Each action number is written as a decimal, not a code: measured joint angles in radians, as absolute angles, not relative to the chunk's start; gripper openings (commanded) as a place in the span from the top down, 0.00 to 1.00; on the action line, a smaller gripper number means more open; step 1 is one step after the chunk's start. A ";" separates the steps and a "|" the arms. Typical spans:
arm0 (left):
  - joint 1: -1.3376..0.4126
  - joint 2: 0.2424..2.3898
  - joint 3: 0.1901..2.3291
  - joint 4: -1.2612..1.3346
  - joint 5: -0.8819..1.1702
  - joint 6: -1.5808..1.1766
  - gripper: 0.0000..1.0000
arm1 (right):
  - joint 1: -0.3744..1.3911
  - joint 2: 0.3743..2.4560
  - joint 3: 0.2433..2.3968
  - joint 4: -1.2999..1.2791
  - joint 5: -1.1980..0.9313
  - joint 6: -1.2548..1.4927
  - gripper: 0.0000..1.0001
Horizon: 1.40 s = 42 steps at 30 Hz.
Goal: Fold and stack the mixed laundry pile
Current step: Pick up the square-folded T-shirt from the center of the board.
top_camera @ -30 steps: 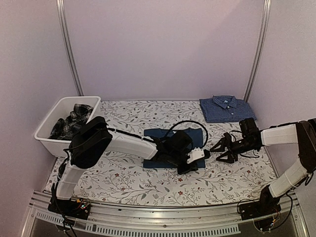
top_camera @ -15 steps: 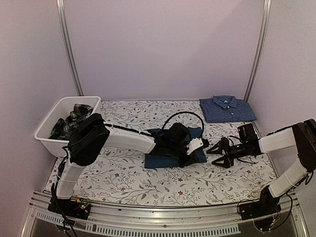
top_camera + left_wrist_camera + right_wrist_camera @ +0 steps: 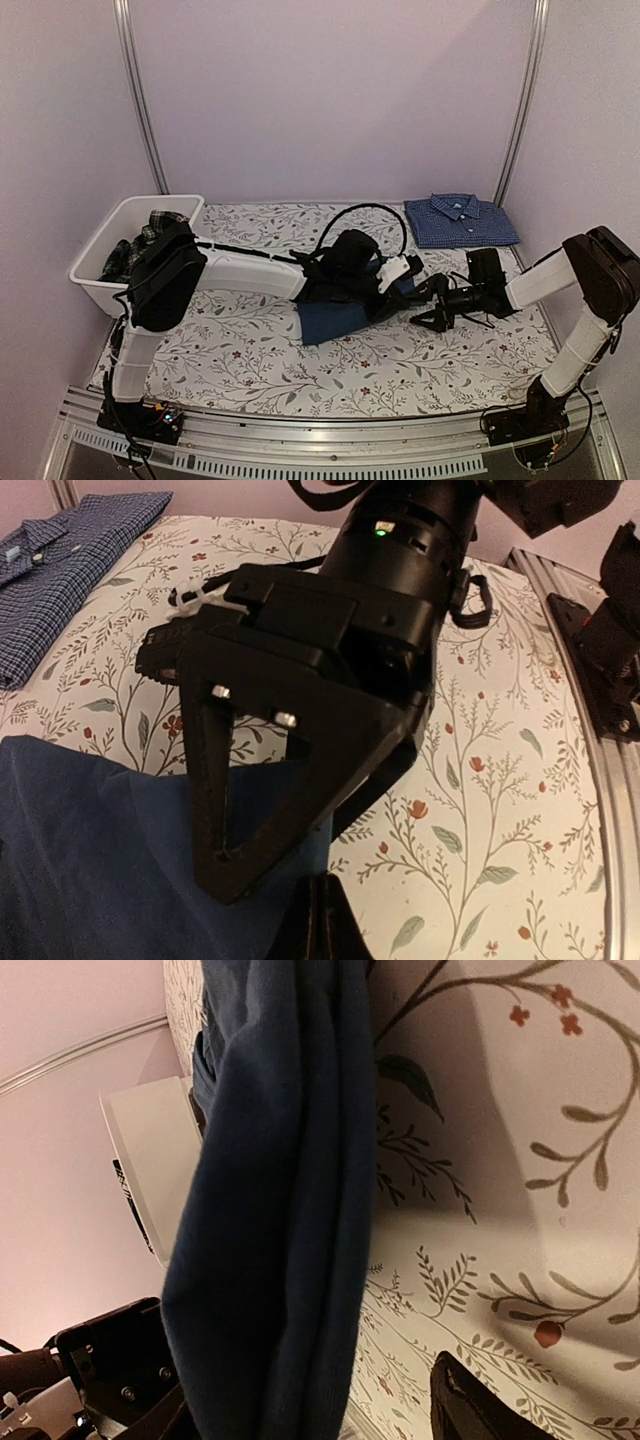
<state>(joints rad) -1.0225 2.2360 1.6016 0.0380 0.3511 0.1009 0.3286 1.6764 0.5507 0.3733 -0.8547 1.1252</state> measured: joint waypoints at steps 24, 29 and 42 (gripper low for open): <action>-1.021 2.197 1.538 0.068 0.426 0.120 0.96 | 0.341 2.068 0.781 0.723 -0.847 1.316 0.82; -1.021 2.192 1.536 0.067 0.401 0.113 0.43 | 0.344 2.094 0.918 0.516 -0.833 1.214 1.00; -0.894 1.816 1.218 0.117 0.237 -0.079 0.05 | 0.358 2.151 1.703 -0.487 -0.426 0.461 1.00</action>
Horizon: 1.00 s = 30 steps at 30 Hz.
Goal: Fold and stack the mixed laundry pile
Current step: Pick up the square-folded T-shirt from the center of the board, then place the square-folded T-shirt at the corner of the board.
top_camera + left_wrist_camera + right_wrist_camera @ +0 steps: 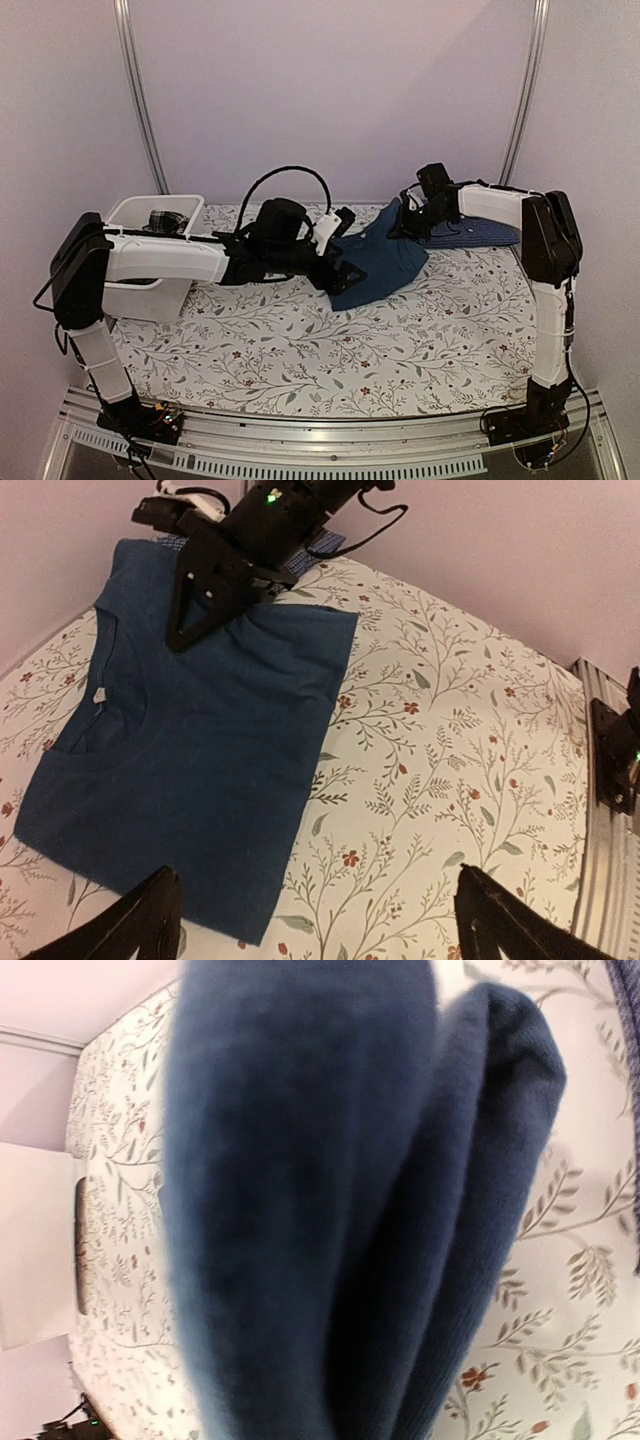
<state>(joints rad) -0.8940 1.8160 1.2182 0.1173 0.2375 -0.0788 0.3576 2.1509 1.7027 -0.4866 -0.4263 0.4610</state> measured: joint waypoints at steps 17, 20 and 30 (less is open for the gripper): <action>-0.864 1.771 1.129 0.051 0.142 -0.136 0.00 | 0.299 2.360 2.226 -0.833 0.100 0.005 1.00; -0.864 1.772 1.139 0.024 0.136 -0.131 0.00 | 0.287 2.359 2.228 -0.820 0.171 -0.042 1.00; -0.863 1.773 1.165 -0.036 0.118 -0.089 0.00 | 0.283 2.349 2.331 -0.764 0.234 -0.109 1.00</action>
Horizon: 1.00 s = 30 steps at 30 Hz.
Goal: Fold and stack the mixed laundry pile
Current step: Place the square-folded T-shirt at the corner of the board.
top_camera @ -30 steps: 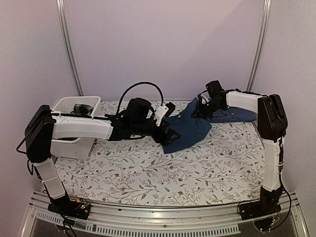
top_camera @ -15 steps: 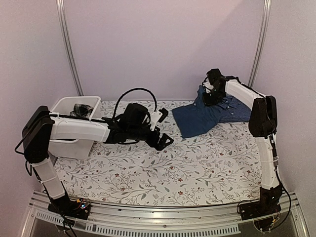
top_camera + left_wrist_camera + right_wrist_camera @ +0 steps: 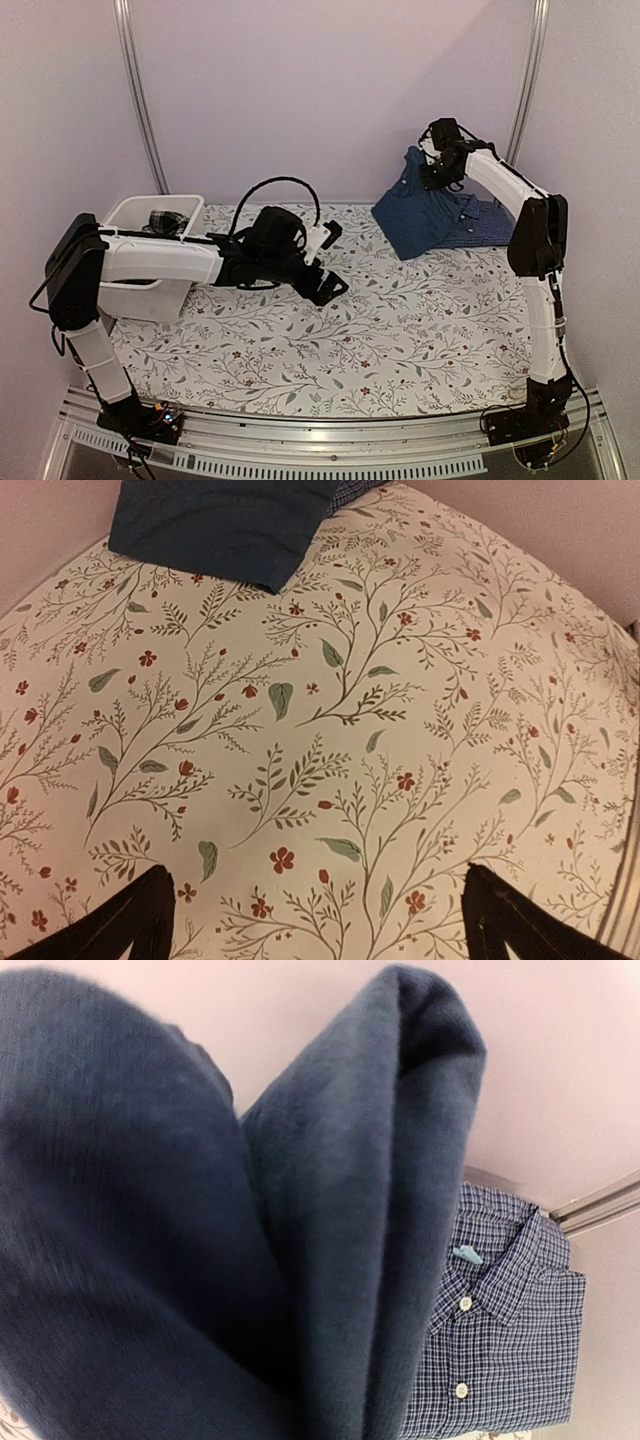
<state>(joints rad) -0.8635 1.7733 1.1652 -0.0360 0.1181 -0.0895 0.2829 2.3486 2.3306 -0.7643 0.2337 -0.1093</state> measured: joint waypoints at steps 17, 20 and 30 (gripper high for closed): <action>-0.858 1.773 1.165 -0.046 0.118 -0.056 0.00 | 0.271 2.303 2.359 -0.761 0.286 -0.121 1.00; -0.858 1.773 1.165 -0.047 0.118 -0.052 0.00 | 0.259 2.284 2.356 -0.764 0.280 -0.120 1.00; -0.857 1.789 1.185 -0.066 0.110 -0.027 0.00 | 0.193 2.240 2.313 -0.762 0.191 -0.113 1.00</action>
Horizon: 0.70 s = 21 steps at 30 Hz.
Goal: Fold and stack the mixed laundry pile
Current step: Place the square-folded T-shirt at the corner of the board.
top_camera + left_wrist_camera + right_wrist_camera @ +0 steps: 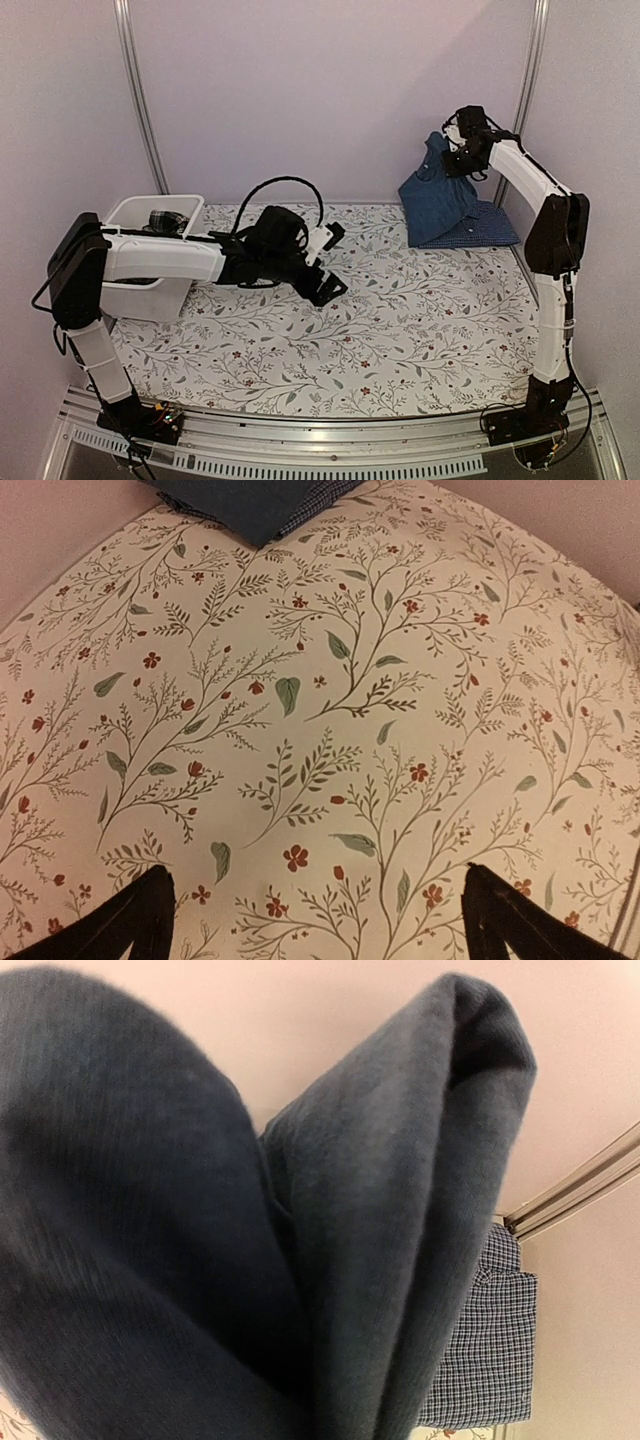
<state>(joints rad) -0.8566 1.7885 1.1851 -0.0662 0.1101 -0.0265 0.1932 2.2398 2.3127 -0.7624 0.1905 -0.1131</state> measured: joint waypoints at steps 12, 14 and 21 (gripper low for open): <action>-0.857 1.789 1.196 -0.092 0.084 -0.014 0.00 | 0.070 2.299 2.295 -0.746 0.051 -0.149 0.94; -0.856 1.789 1.198 -0.096 0.081 -0.014 0.00 | 0.039 2.314 2.291 -0.739 0.010 -0.156 0.92; -0.855 1.802 1.234 -0.120 0.072 -0.010 0.00 | -0.078 2.396 2.300 -0.710 -0.158 -0.168 0.92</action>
